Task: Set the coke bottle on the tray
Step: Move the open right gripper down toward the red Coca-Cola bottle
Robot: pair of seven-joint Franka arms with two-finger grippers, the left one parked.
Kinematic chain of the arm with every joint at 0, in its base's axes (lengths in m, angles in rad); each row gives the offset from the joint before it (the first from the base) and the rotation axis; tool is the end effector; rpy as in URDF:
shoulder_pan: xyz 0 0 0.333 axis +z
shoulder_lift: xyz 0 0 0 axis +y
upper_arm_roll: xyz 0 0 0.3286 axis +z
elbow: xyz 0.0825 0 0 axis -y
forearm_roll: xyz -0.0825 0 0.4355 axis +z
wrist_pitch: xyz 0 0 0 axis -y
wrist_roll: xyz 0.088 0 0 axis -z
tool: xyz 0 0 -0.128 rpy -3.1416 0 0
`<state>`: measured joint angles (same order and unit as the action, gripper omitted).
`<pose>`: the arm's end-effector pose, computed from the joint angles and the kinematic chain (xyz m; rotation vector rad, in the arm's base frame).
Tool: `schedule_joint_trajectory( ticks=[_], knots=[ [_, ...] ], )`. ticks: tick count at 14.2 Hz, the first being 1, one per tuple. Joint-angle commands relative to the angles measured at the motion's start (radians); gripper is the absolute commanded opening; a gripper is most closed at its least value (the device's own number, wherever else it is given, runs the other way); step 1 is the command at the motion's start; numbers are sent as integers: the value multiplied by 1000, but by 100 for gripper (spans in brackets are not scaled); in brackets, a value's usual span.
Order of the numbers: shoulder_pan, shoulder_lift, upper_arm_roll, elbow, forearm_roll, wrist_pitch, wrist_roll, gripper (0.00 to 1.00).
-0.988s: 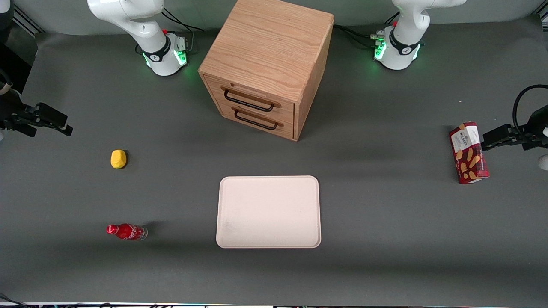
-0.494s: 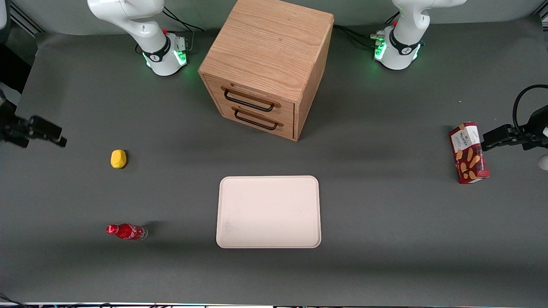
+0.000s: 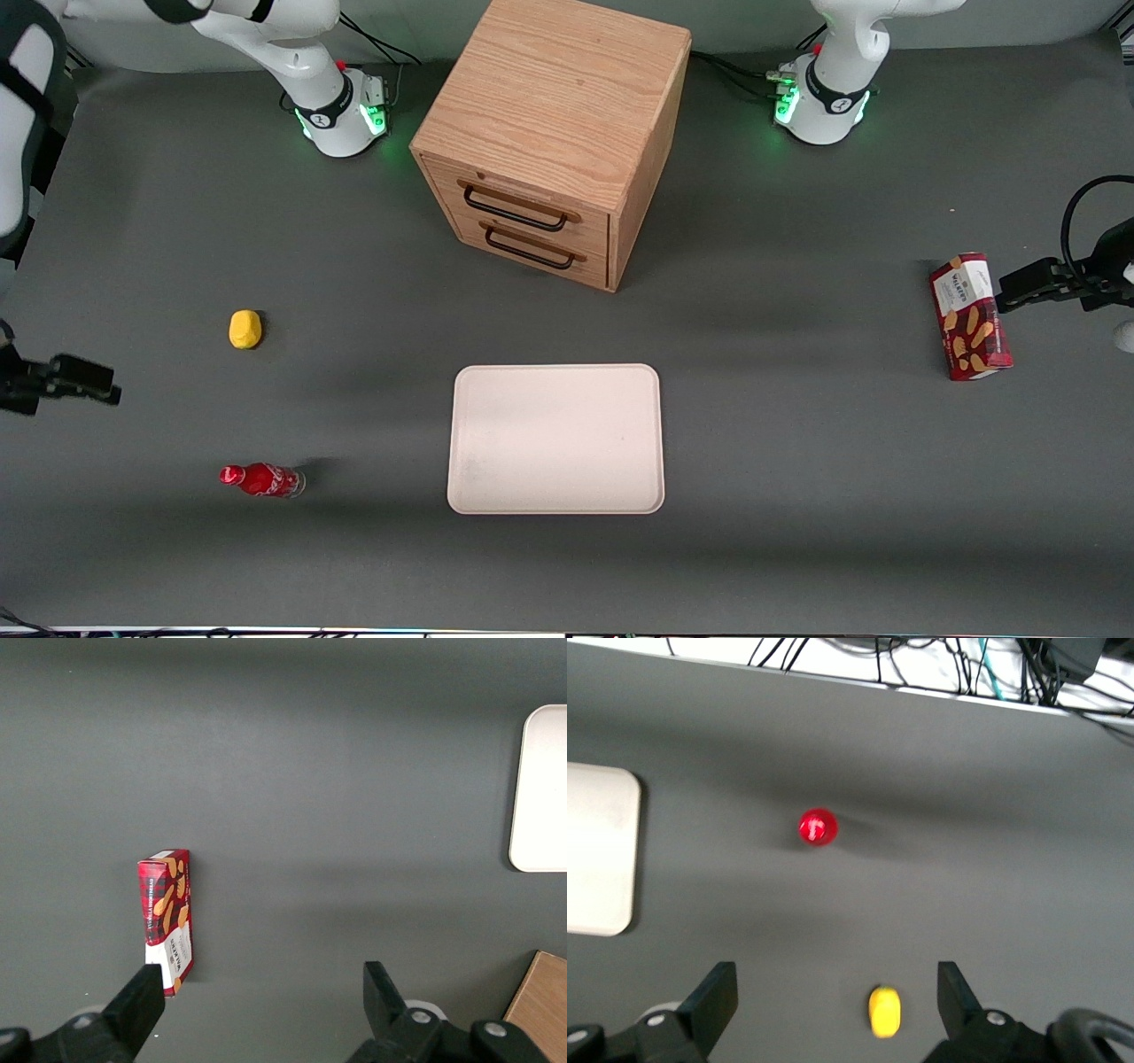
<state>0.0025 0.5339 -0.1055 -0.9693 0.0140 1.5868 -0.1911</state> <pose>0.7633 -0.0533 0.5669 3.0837 0.1626 0.1231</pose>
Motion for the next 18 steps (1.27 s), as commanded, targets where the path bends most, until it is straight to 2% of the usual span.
schedule_joint_trajectory(
  ticks=[1,4,8,18],
  knots=[
    [-10,37,24,66,1,1,-24,100],
    [-9,47,53,66,4,25,-13,100],
    [-1,78,59,64,46,76,22,100],
    [7,196,59,31,53,206,15,100]
  ],
)
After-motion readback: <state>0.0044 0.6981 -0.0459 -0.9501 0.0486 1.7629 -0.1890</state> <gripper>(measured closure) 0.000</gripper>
